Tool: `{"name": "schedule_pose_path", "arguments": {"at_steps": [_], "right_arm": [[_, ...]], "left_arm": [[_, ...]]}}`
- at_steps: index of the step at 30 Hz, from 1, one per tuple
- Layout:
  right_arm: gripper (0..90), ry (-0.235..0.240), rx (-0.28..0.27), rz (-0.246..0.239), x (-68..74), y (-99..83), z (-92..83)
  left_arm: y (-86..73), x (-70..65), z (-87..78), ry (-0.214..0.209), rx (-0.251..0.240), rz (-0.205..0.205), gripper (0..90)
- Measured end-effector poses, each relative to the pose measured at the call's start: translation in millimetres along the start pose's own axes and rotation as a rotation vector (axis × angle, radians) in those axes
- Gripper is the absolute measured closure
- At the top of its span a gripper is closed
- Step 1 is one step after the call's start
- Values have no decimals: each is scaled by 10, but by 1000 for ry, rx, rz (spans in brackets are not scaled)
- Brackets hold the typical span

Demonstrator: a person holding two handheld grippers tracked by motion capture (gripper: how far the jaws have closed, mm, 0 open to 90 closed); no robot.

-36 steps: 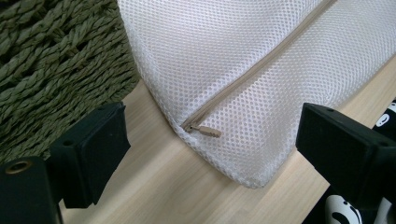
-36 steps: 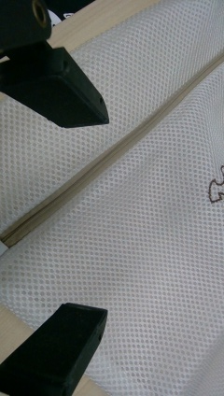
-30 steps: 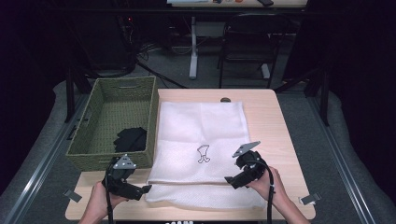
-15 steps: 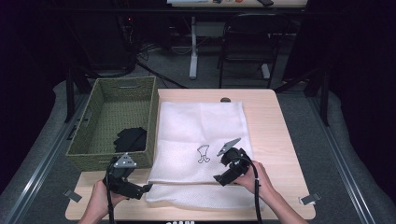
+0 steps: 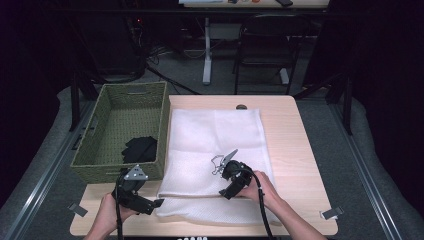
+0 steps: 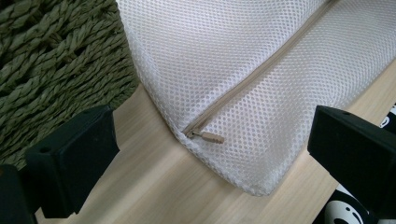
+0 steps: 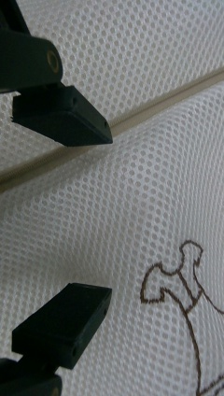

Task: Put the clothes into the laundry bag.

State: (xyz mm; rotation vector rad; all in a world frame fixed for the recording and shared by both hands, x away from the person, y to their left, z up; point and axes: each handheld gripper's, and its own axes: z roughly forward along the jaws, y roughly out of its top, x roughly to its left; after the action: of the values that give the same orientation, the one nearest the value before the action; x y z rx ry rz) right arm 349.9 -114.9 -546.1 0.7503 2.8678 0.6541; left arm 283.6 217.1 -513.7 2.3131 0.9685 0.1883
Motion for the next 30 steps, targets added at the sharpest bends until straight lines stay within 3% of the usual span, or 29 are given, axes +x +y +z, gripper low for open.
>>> {"name": "schedule_pose_path", "arguments": {"at_steps": [10,24,26,30], "right_arm": [[317,12,26,-38,75,-20,111],[398,56,-16,14,-14,-76,93],[450,48,-20,21,-30,-82,86],[455,42,-21,15,-30,-84,87]], "left_arm": [[-2,13,3,-5,3,5,10],[-8,1,-9,-4,-5,6,3],[-9,5,-9,-7,-3,5,3],[-14,13,-8,-5,-6,-1,3]]}}
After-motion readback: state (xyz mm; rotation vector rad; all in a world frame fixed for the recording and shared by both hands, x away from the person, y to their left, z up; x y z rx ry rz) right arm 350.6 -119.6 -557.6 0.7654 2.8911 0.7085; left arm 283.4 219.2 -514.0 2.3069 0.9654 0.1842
